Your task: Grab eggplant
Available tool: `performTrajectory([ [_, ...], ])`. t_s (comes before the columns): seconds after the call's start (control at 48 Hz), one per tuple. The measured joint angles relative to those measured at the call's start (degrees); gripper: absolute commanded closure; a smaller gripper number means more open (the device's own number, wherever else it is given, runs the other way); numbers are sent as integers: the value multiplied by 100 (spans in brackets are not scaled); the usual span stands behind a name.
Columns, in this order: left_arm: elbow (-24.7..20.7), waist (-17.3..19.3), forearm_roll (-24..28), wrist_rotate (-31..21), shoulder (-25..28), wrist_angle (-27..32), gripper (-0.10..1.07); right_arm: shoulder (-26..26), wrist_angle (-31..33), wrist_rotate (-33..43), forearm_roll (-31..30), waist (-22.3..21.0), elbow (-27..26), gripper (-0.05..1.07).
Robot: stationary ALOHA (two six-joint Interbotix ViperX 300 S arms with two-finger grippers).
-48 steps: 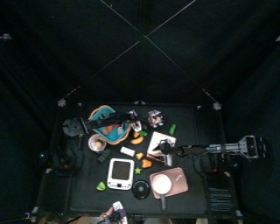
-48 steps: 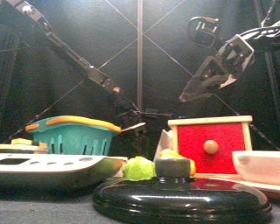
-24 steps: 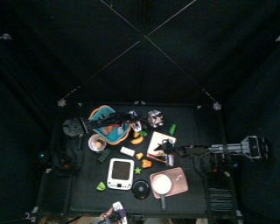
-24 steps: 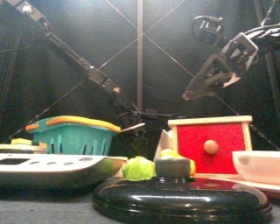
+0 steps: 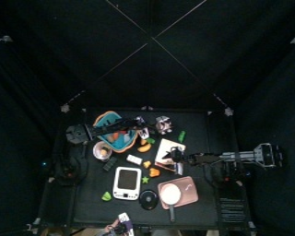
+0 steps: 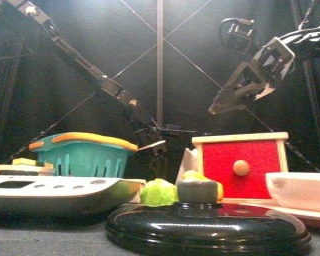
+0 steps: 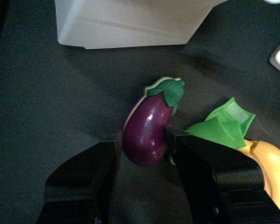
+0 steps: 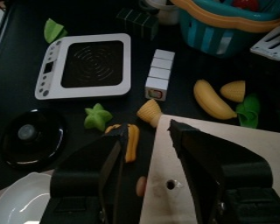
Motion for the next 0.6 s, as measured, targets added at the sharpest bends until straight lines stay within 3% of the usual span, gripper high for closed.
performTrajectory([
  [0.604,9,-9,-9,9,-202,18,19,0,0,0,-9,0,0,22],
])
